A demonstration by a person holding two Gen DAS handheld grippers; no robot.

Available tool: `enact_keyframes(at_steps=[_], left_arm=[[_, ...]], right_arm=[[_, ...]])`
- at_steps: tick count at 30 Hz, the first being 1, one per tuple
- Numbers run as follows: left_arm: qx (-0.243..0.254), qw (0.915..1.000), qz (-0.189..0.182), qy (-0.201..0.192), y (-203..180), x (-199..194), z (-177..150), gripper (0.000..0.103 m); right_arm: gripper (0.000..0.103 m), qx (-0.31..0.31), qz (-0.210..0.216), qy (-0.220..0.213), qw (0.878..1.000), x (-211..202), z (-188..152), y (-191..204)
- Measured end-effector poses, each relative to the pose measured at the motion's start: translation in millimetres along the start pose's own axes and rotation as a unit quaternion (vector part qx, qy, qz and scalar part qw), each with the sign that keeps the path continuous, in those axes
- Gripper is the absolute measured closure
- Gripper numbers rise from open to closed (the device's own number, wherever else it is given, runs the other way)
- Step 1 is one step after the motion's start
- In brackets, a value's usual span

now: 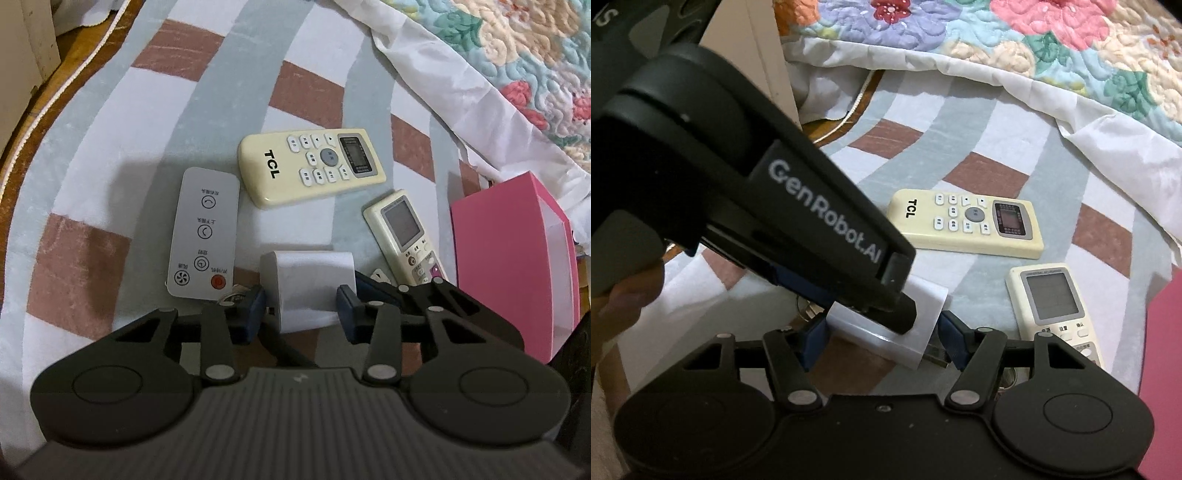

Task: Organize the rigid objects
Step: 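Carry the second white charger into the pink box and release it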

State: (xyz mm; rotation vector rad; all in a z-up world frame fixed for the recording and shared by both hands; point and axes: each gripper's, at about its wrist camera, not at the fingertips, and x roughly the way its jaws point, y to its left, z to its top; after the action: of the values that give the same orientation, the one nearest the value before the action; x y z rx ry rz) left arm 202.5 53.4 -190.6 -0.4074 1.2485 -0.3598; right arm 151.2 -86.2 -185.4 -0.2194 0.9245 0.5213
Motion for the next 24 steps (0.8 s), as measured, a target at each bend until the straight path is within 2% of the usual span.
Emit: enact_keyframes(at_steps=[6, 10, 13, 17, 20, 24], left_arm=[[0.047, 0.9987, 0.0, -0.019, -18.0, -20.5, -12.9, 0.065], [0.073, 0.9963, -0.017, -0.041, -33.8, -47.4, -23.8, 0.065], [0.096, 0.9926, -0.044, -0.06, -49.7, -70.8, -31.7, 0.065], [0.131, 0.9876, -0.063, -0.061, -77.7, -89.6, -32.7, 0.066], [0.159, 0.9823, -0.073, -0.067, -97.5, -101.4, -37.9, 0.066], [0.177, 0.9793, -0.08, -0.056, -126.9, -114.0, -39.6, 0.065]], right_arm=[[0.034, 0.02, 0.003, -0.02, 1.0, -27.4, -4.1, -3.6], [0.034, 0.016, -0.015, -0.039, 0.999, -60.4, -4.0, 1.9], [0.034, 0.001, -0.041, -0.06, 0.997, -94.2, -4.4, 8.0], [0.034, -0.023, -0.076, -0.084, 0.993, -129.1, -9.4, 7.7], [0.034, -0.033, -0.088, -0.093, 0.991, -149.2, -7.1, 1.8], [0.034, -0.042, -0.102, -0.097, 0.989, -173.2, -8.8, -2.5]])
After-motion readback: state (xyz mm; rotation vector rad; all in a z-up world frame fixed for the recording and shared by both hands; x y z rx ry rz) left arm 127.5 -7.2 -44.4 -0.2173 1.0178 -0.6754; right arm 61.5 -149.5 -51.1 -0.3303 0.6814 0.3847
